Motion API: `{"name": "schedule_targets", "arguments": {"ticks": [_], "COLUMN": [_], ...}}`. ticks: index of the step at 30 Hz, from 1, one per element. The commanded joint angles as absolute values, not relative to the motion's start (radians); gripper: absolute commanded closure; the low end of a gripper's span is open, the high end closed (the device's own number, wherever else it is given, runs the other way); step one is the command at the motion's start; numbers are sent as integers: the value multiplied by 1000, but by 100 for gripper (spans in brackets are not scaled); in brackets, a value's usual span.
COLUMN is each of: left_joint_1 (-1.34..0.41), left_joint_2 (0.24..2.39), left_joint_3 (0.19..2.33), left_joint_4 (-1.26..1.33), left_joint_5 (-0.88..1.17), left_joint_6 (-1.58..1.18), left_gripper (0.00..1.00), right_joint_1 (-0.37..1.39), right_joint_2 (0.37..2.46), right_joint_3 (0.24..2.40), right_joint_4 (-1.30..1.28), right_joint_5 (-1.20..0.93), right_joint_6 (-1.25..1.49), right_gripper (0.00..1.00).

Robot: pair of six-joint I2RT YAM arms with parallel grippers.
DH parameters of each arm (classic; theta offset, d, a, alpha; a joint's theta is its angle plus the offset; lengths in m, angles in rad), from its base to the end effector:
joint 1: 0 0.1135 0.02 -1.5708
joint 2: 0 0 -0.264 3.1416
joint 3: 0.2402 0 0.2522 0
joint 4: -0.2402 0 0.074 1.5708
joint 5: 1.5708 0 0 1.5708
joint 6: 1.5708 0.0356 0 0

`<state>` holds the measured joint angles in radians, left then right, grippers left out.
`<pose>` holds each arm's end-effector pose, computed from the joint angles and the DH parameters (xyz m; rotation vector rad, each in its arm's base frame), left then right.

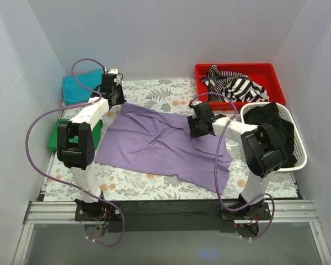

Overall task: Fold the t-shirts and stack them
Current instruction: Fold the tshirt

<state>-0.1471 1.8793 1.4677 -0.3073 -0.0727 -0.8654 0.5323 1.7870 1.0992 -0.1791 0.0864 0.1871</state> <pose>0.4268 -0.0606 0.2499 -0.8538 2.1650 -0.4380 0.3245 0.1876 0.1788 -0.3817 2.4153 0.2171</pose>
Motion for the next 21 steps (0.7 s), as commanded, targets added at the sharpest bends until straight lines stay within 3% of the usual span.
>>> {"name": "schedule_targets", "arguments": {"ticks": [1,21], "left_joint_1": [-155,-158], "left_joint_2": [1829,1830], "left_joint_3": [1448,1388], "left_joint_4": [-308,-334], "left_joint_5": [-57,-104], "left_joint_6": [-868,-839], "left_gripper": [100,100], "right_joint_1": [463,359], "right_joint_2": [1735,1683], "right_joint_3": [1075,949], "right_joint_4": [-210,-256], "right_joint_5": [155,250], "right_joint_6": [189,232], "right_gripper": [53,55]}}
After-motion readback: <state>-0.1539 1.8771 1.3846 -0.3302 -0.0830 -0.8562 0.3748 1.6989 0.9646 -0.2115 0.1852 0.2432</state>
